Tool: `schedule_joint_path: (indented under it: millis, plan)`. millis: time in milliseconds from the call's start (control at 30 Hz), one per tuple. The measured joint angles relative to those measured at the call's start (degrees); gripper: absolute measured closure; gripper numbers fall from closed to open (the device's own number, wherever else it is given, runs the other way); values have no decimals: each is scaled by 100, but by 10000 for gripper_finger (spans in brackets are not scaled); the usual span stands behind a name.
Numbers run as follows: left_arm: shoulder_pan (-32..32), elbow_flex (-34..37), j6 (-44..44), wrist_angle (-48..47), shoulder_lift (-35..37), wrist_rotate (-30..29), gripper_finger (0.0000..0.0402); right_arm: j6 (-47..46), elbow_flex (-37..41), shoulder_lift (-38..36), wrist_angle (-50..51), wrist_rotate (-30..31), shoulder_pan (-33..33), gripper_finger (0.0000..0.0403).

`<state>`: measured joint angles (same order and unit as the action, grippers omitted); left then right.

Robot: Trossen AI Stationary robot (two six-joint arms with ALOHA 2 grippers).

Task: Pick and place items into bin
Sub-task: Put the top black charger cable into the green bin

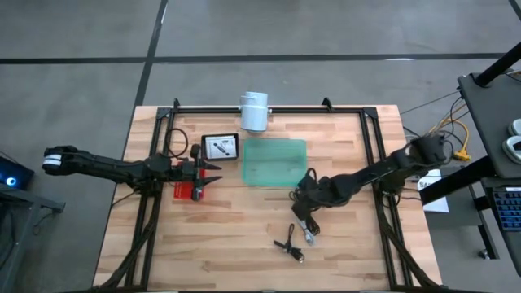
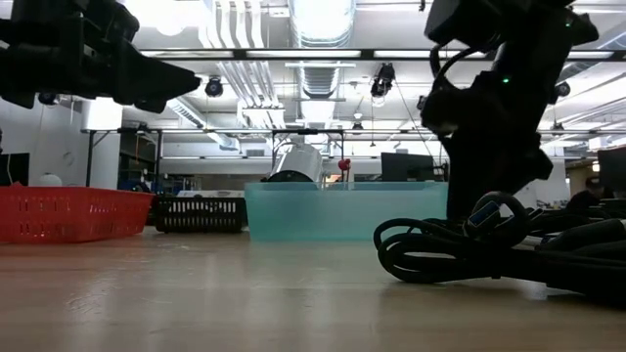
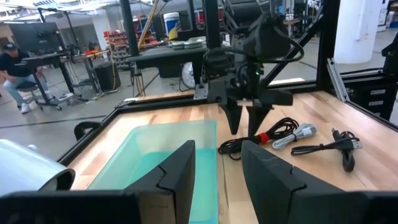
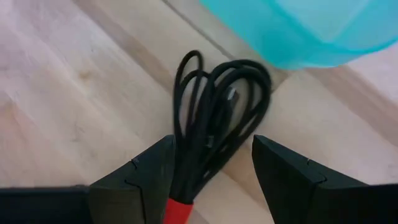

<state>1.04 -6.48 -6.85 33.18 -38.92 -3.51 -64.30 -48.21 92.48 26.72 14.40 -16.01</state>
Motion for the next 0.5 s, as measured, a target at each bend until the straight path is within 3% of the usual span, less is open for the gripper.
schedule_joint_path:
  millis: [500]
  plan:
    - [0,9,0,30,-41,0,286,474,-306,573,31,-309,4,209]
